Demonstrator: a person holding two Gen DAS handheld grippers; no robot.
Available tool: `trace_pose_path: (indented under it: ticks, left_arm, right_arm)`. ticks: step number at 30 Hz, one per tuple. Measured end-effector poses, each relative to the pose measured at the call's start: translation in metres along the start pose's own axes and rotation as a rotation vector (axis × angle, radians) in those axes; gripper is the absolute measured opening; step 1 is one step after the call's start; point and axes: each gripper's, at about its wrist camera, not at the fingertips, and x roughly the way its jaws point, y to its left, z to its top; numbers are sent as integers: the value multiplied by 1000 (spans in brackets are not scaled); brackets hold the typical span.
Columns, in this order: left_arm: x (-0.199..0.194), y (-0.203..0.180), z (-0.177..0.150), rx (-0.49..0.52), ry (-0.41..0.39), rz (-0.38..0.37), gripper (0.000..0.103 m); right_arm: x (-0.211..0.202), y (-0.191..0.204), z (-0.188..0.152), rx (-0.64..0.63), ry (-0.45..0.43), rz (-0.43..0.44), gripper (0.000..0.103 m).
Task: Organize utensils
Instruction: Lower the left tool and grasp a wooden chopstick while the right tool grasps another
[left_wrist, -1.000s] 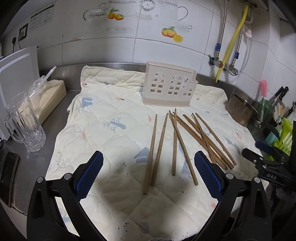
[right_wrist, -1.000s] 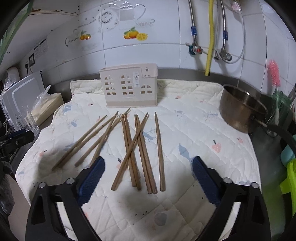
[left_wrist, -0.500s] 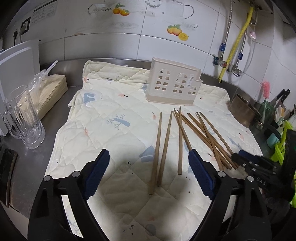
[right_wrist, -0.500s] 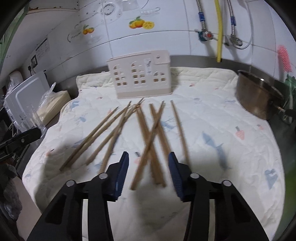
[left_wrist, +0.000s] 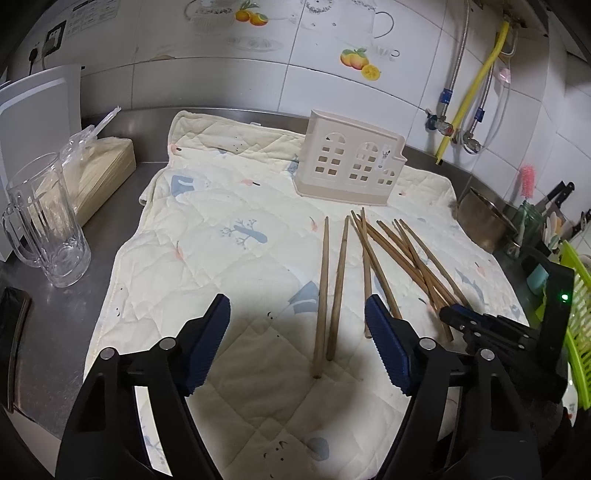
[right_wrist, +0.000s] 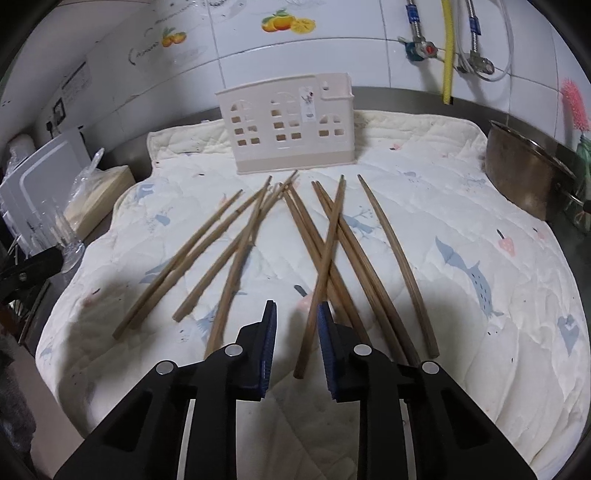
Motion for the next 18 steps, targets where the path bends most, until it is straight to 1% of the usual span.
trace_pose_path:
  ticks: [4,5,7,9,12,15,18]
  left_arm:
    - [1,-1,-2,7,7,-15,69]
    - [1,-2,-2,7,8,-18,69]
    - [2,-3,-3,10,13,-24,67]
    - [3,-4,-3,12,15,-28,66]
    - [5,-10,-4,18,23,-41,64]
    - [8,-19,-6,27,34,-60,64]
    - [13,-32,-9,45,49,-87,63]
  right_arm:
    - [8,-2,0,15,15,-11,20]
    - [9,-3,0,19,19,-12,17]
    - [14,-5,-1,29,27,-19,16]
    - [16,-7,-1,41,31,-21,12]
    - [19,-10,-2,54,36,-20,9]
    - [18,-12,-3,63,29,-19,6]
    - [13,-15,-2,70,12,-21,6]
